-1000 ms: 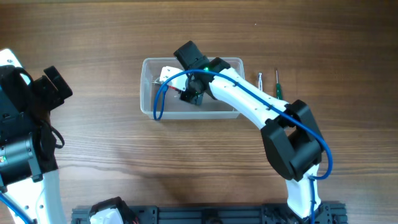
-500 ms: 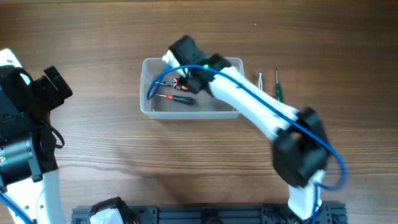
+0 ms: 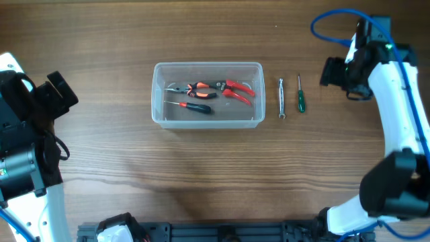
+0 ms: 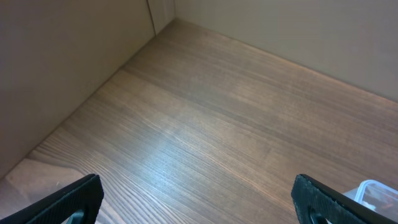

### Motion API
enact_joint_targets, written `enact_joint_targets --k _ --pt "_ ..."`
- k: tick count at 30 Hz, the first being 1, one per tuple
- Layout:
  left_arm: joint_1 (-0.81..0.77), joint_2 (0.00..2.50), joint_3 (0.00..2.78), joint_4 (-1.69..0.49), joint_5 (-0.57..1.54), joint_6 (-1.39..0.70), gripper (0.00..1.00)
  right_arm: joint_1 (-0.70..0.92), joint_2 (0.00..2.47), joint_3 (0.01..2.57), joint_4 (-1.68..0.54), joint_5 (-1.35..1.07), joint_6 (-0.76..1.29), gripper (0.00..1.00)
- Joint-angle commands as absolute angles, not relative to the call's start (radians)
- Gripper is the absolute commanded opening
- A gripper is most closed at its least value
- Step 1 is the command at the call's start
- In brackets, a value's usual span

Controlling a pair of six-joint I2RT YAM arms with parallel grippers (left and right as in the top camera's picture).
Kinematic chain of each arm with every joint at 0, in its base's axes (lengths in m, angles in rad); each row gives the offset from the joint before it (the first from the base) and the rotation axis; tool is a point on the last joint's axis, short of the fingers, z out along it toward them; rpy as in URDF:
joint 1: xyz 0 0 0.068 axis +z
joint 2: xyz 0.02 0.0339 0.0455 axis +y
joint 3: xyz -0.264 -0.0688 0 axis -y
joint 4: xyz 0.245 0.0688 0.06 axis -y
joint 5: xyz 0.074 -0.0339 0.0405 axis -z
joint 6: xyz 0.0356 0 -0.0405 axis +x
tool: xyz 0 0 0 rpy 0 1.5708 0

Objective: Pack container
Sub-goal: 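Grasp the green screwdriver with the right gripper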

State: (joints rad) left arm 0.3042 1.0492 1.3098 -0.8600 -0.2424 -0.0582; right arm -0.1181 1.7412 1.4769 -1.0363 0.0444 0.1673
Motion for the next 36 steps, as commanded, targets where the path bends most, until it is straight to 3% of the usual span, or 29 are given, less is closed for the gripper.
enact_joint_targets --k 1,4,7,11,13,15,20,26,29,33,36 --pt "0.311 1.048 1.311 -0.858 -0.244 -0.068 1.00 -0.125 1.841 1.377 -0.981 -0.003 0.059 0.86" --pt "0.311 1.048 1.311 -0.858 -0.244 -0.068 1.00 -0.125 1.926 1.343 -0.967 -0.045 0.023 0.83" --pt "0.311 1.048 1.311 -0.858 -0.244 -0.068 1.00 -0.121 1.947 1.331 -0.912 -0.054 0.017 0.61" --pt "0.311 1.048 1.311 -0.858 -0.244 -0.068 1.00 -0.092 1.947 1.331 -0.859 -0.074 -0.010 0.61" --pt "0.311 1.048 1.311 -0.858 -0.244 -0.068 1.00 -0.090 1.947 1.331 -0.849 -0.204 -0.083 0.61" --pt "0.311 1.048 1.311 -0.858 -0.244 -0.068 1.00 -0.085 1.947 1.331 -0.849 -0.241 -0.076 0.56" --pt "0.311 1.048 1.311 -0.858 -0.244 -0.068 1.00 -0.033 1.948 1.331 -0.845 -0.022 0.063 0.54" --pt "0.311 1.048 1.311 -0.858 -0.244 -0.068 1.00 0.011 2.017 1.331 -0.775 0.036 0.166 0.51" --pt "0.311 1.048 1.311 -0.858 -0.244 -0.068 1.00 0.020 2.093 1.331 -0.756 -0.022 0.167 0.45" --pt "0.311 1.048 1.311 -0.858 -0.244 -0.068 1.00 0.020 2.106 1.331 -0.748 -0.023 0.187 0.06" --pt "0.311 1.048 1.311 -0.858 -0.244 -0.068 1.00 0.020 2.093 1.332 -0.747 -0.023 0.184 0.04"
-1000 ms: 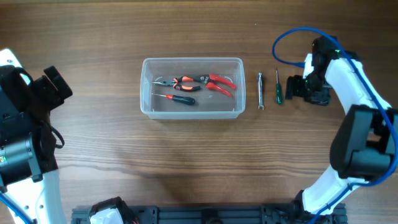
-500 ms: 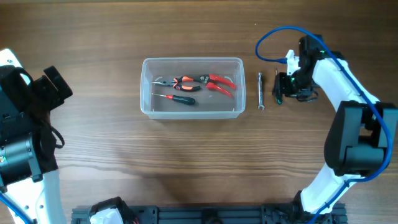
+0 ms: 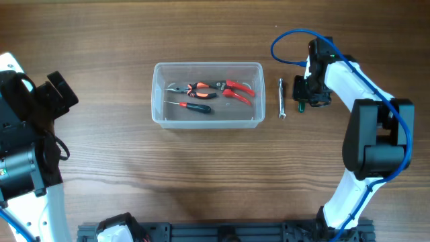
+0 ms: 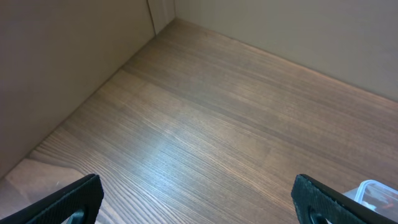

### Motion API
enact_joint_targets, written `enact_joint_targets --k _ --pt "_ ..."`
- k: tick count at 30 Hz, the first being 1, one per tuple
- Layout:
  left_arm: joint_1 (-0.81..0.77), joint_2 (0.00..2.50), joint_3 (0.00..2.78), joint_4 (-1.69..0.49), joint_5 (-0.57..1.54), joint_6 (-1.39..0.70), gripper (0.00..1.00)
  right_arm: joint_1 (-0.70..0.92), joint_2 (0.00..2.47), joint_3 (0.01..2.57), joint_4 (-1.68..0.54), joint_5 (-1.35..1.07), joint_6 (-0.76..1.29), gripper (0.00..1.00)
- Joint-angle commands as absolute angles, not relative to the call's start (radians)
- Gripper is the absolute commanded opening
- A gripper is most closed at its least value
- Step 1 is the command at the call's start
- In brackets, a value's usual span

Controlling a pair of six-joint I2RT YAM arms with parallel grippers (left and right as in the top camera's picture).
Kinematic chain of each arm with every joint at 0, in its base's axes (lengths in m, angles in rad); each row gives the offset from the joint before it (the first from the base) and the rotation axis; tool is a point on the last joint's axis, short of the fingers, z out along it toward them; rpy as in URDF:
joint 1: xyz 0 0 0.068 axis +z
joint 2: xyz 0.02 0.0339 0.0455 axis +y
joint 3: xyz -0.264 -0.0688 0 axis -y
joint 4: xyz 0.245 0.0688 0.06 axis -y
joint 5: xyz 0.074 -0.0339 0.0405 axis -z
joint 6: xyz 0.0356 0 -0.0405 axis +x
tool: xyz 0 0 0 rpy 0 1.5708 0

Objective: Pack container
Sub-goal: 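Grasp the green screwdriver with the right gripper, then place the green screwdriver into the container and release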

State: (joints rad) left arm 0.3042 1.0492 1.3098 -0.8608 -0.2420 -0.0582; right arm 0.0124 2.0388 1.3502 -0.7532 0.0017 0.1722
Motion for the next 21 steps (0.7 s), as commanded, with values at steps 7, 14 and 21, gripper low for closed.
enact_joint_targets --k 7,14,21 --pt "0.311 1.048 1.311 -0.858 -0.244 -0.068 1.00 0.154 1.524 1.441 -0.747 -0.219 0.075 0.04" --pt "0.311 1.048 1.311 -0.858 -0.244 -0.068 1.00 0.653 1.457 1.403 -0.722 -0.343 -0.804 0.04" --pt "0.311 1.048 1.311 -0.858 -0.244 -0.068 1.00 0.597 1.888 1.399 -0.713 -0.100 -0.837 0.04"
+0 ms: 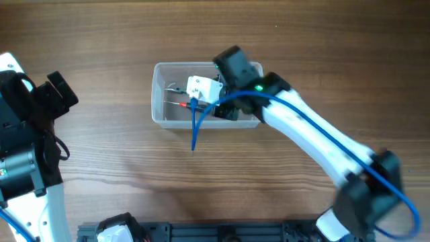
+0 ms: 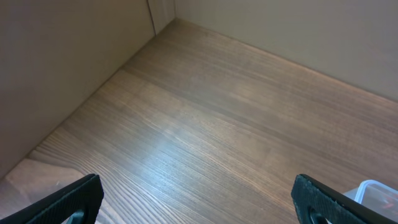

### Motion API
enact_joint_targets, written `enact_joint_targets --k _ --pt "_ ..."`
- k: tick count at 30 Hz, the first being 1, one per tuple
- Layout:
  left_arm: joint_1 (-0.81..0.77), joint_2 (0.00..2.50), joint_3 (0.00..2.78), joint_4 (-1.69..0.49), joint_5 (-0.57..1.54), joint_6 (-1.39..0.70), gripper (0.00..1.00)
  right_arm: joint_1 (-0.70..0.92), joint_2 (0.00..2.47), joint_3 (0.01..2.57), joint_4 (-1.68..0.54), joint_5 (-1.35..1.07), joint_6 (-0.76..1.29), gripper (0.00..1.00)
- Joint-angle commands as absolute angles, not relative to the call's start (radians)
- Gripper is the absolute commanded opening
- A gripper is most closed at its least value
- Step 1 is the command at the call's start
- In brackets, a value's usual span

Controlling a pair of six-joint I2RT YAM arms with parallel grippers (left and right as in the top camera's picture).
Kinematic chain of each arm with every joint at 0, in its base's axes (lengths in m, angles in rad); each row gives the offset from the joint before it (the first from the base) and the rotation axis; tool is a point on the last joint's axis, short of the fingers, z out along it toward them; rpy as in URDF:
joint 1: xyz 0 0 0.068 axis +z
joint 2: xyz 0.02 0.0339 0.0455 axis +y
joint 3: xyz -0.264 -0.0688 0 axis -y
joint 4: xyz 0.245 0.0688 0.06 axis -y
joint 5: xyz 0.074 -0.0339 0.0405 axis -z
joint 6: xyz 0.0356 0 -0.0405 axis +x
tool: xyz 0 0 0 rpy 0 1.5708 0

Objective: Pack container
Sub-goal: 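Place the green screwdriver into the container and release, then grasp the silver wrench with the right gripper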

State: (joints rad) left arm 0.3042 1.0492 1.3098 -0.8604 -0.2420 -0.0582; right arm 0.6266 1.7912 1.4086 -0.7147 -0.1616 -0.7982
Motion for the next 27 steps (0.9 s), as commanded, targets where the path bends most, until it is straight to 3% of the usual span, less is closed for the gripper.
enact_joint_targets --k 1,6,9,12,15,19,21,24,27 --pt "0.311 1.048 1.311 -0.858 -0.244 -0.068 1.00 0.591 1.922 1.399 -0.711 -0.100 -0.835 0.04" --pt "0.311 1.048 1.311 -0.858 -0.244 -0.068 1.00 0.562 2.043 1.399 -0.688 -0.081 -0.825 0.04" --pt "0.311 1.048 1.311 -0.858 -0.244 -0.068 1.00 0.544 2.051 1.403 -0.656 -0.073 -0.709 0.08" --pt "0.311 1.048 1.311 -0.858 -0.244 -0.068 1.00 0.544 2.023 1.447 -0.659 0.019 -0.506 0.52" --pt "0.311 1.048 1.311 -0.858 -0.244 -0.068 1.00 0.543 1.903 1.571 -0.725 0.039 -0.361 0.59" --pt "0.311 1.048 1.311 -0.858 -0.244 -0.068 1.00 0.514 1.661 1.678 -0.746 0.076 -0.147 0.59" --pt "0.311 1.048 1.311 -0.858 -0.244 -0.068 1.00 0.437 1.582 1.678 -0.776 0.117 -0.024 0.53" --pt "0.311 1.048 1.311 -0.858 -0.244 -0.068 1.00 0.284 1.607 1.644 -0.901 0.102 0.203 0.53" --pt "0.311 1.048 1.311 -0.858 -0.244 -0.068 1.00 0.204 1.686 1.526 -0.897 0.033 0.273 0.54"
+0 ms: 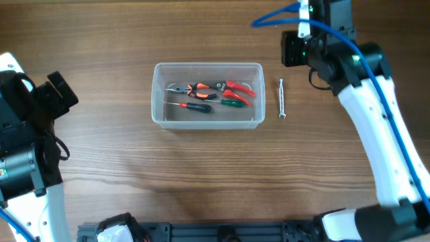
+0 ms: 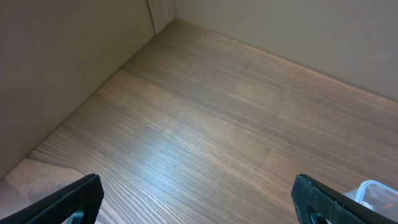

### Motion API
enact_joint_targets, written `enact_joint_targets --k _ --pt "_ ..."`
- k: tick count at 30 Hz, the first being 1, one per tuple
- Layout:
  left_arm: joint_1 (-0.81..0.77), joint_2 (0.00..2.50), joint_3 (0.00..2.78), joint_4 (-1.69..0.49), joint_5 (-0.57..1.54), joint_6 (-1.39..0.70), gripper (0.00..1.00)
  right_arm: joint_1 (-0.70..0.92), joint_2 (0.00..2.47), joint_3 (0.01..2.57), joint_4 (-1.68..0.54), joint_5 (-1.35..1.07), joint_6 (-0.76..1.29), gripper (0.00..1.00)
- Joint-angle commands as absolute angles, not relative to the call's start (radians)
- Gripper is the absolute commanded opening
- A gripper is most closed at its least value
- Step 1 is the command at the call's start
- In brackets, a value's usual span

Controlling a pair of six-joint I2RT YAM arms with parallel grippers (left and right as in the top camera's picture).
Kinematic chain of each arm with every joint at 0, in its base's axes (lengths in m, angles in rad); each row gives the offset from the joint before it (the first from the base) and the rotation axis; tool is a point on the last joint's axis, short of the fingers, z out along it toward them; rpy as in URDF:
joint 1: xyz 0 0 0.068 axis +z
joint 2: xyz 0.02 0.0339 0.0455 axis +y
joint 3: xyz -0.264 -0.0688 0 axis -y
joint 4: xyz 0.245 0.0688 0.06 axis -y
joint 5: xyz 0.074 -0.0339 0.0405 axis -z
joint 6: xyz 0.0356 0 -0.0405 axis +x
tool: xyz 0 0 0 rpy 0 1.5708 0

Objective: Pack container
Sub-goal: 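Grasp the silver wrench with the right gripper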

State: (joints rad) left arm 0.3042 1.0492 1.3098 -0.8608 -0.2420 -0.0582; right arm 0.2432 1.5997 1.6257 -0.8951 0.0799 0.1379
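The clear plastic container (image 1: 158, 94) stands mid-table and holds orange-handled pliers (image 1: 195, 89), red cutters (image 1: 238, 88), a black-and-red screwdriver (image 1: 191, 106) and a green screwdriver (image 1: 233, 103). A silver wrench (image 1: 281, 98) lies on the wood just right of the container. My right gripper (image 1: 291, 49) hangs above the table behind the wrench; its fingers do not show clearly. My left gripper (image 2: 199, 202) is open over bare wood at the far left, with nothing between its fingertips (image 2: 68, 202). A corner of the container (image 2: 375, 189) shows in the left wrist view.
The left arm's body (image 1: 27, 128) stands at the table's left edge. A blue cable (image 1: 272, 17) loops from the right arm at the back. Walls (image 2: 68, 56) rise behind the table's far left corner in the left wrist view.
The right arm was stretched over the container; now it is drawn back to the upper right. The green screwdriver lies inside the container. The left arm has not moved.
First the green screwdriver lay on the table beside the wrench, with my right gripper off to the right. Then the gripper was on that screwdriver, then over the container. Now the screwdriver rests in the container and the wrench still lies outside.
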Motion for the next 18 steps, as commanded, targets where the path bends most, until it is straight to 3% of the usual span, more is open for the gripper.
enact_joint_targets --k 1,11,15,18 --pt "0.311 1.048 1.311 -0.858 -0.244 -0.068 1.00 0.191 1.718 1.487 -0.884 0.017 0.274 0.54" --pt "0.311 1.048 1.311 -0.858 -0.244 -0.068 1.00 0.168 1.996 1.417 -0.758 -0.001 0.288 0.57" --pt "0.311 1.048 1.311 -0.858 -0.244 -0.068 1.00 0.168 2.041 1.415 -0.749 -0.001 0.285 0.41" --pt "0.311 1.048 1.311 -0.858 -0.244 -0.068 1.00 0.168 2.075 1.414 -0.722 -0.001 0.289 0.39"
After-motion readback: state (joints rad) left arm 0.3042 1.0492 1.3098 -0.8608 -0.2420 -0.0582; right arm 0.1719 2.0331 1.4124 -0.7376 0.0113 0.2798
